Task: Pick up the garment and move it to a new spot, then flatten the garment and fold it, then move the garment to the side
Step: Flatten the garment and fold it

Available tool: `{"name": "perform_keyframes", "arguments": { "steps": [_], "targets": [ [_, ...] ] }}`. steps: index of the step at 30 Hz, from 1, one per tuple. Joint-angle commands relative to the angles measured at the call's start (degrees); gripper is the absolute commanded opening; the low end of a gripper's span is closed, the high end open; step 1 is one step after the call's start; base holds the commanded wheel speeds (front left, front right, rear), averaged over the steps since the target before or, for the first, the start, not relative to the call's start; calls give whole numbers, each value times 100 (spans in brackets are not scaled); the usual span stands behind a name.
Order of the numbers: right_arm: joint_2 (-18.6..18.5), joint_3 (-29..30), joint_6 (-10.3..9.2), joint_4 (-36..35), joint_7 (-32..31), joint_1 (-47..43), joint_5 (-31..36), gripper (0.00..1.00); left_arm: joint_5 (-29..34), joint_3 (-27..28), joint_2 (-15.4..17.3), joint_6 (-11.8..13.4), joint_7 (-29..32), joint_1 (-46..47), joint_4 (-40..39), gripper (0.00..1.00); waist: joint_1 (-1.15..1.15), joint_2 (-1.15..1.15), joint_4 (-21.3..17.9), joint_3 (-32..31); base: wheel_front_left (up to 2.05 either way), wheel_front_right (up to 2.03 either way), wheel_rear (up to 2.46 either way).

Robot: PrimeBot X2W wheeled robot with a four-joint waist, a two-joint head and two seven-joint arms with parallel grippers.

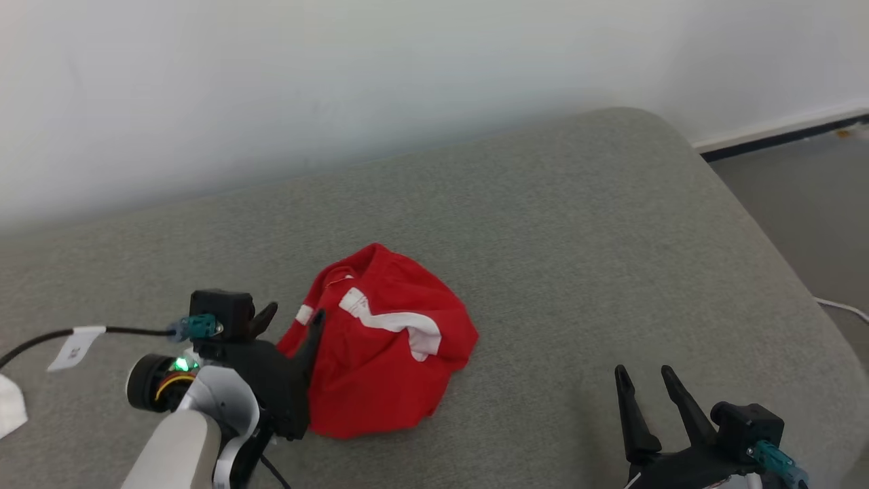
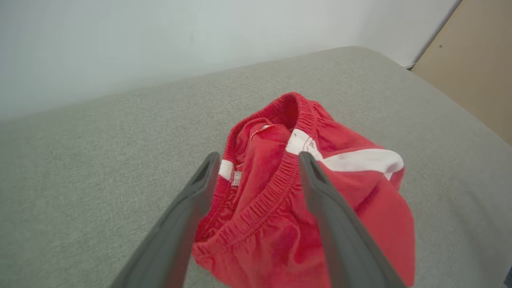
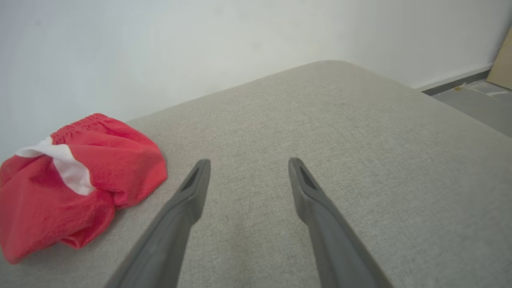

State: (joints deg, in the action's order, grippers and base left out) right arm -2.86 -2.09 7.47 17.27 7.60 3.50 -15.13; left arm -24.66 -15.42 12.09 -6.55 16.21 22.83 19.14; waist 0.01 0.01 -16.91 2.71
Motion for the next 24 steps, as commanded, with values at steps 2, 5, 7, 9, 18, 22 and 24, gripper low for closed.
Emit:
{"name": "perform_keyframes", "arguments": {
  "steps": [2,5,7,9,18,22,24],
  "targets": [
    [-4,21,5,24,55,47,-66,100,30,-58,56,-12,139,164,15,100,-1,-1,-564,200,0,0,0],
    [1,-16,5,79,82,61,-69,100,-18,-84,90,-7,316,292,70,100,-1,-1,-707,223,0,0,0],
    [-3,-13,5,103,105,72,-88,100,-46,-102,97,7,423,341,114,100,-1,-1,-766,232,0,0,0],
    [-3,-21,5,116,115,86,-96,100,-29,-148,111,20,517,361,163,100,-1,-1,-796,237,0,0,0],
    [-4,-84,5,145,155,98,-127,100,106,-226,50,287,699,614,626,100,-1,-1,-774,288,0,0,0],
    [-3,-96,5,173,159,106,-114,100,50,-294,19,203,647,706,699,59,-1,-1,-755,278,0,0,0],
    [-4,-75,5,184,152,101,-86,100,32,-336,-8,159,573,699,699,7,-1,-1,-731,258,0,0,0]
  ]
}}
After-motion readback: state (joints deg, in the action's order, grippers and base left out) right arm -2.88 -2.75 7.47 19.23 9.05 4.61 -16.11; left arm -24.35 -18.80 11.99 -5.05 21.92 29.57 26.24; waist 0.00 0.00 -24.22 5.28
